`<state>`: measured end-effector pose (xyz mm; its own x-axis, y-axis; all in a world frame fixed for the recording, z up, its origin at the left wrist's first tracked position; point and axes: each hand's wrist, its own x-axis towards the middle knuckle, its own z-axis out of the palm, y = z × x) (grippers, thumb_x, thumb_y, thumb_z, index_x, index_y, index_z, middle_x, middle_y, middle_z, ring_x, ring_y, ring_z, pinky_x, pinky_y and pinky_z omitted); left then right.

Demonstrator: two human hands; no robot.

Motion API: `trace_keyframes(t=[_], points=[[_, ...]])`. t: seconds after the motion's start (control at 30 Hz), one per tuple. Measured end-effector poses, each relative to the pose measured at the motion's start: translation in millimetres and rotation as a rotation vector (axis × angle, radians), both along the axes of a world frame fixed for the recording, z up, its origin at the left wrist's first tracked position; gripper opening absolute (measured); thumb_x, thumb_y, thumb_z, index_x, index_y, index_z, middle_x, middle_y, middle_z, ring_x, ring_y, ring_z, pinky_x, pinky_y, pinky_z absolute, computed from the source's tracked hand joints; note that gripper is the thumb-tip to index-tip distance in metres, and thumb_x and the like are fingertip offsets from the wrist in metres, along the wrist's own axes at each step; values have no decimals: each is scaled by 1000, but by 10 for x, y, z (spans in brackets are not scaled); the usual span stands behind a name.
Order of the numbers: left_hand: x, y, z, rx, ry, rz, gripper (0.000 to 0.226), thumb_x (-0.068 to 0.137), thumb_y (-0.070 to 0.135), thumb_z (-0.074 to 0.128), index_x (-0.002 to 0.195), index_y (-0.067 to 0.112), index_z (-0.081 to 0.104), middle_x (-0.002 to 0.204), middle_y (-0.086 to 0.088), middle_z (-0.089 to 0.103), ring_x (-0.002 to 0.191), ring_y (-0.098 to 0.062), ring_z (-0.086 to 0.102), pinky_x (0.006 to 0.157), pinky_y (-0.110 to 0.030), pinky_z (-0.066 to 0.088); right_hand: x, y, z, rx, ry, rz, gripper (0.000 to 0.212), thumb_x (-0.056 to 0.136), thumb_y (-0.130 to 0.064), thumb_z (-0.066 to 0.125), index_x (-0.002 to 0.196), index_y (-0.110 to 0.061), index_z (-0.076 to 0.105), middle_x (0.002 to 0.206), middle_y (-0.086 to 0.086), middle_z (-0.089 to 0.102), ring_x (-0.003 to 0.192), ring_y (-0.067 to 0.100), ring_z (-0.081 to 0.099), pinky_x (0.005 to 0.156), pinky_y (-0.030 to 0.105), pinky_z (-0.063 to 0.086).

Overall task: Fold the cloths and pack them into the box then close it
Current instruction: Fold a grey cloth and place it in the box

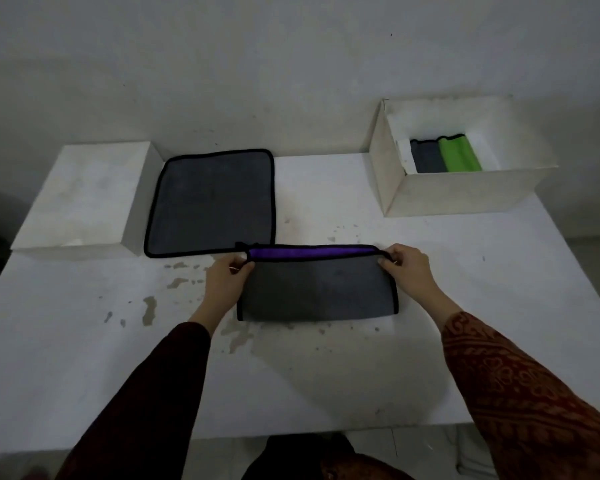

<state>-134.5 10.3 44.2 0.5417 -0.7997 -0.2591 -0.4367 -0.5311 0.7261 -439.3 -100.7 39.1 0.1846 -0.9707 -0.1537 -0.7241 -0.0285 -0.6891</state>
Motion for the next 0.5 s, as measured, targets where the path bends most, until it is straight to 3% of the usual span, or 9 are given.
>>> trace_keyframes(t=[0.2,0.3,0.37,0.47,0.5], points=[[-45,-264,-105,-64,25,85,17,89,25,59,87,9,62,88,-4,62,82,-18,55,72,-29,40,84,-150,-75,-3,72,-59,14,85,-18,65,73,-13,61,74,5,63,70,18,54,51,10,31],[-51,-367,-150,-55,19,105,18,89,26,59,82,10,57,77,-1,57,79,-19,54,70,-29,39,119,-210,-131,26,82,-111,23,85,-23,65,69,-6,62,75,15,68,73,30,62,60,27,34],[-61,-397,-173,-38,40,122,19,90,27,59,85,9,55,74,4,55,80,-21,54,70,-30,40,146,-221,-165,68,91,-149,28,85,-29,64,73,-5,61,78,16,68,79,31,62,64,27,34],[-75,-401,-182,1,97,157,29,89,25,60,108,4,52,100,-8,60,90,-22,55,75,-30,41,174,-193,-156,180,111,-221,32,82,-35,67,92,-6,59,89,10,64,87,25,58,69,26,38],[-84,-386,-180,16,114,162,34,89,24,60,114,3,49,106,-11,59,93,-23,55,76,-29,41,169,-159,-143,235,144,-213,32,81,-35,68,89,-6,56,87,8,61,84,24,55,66,26,38]])
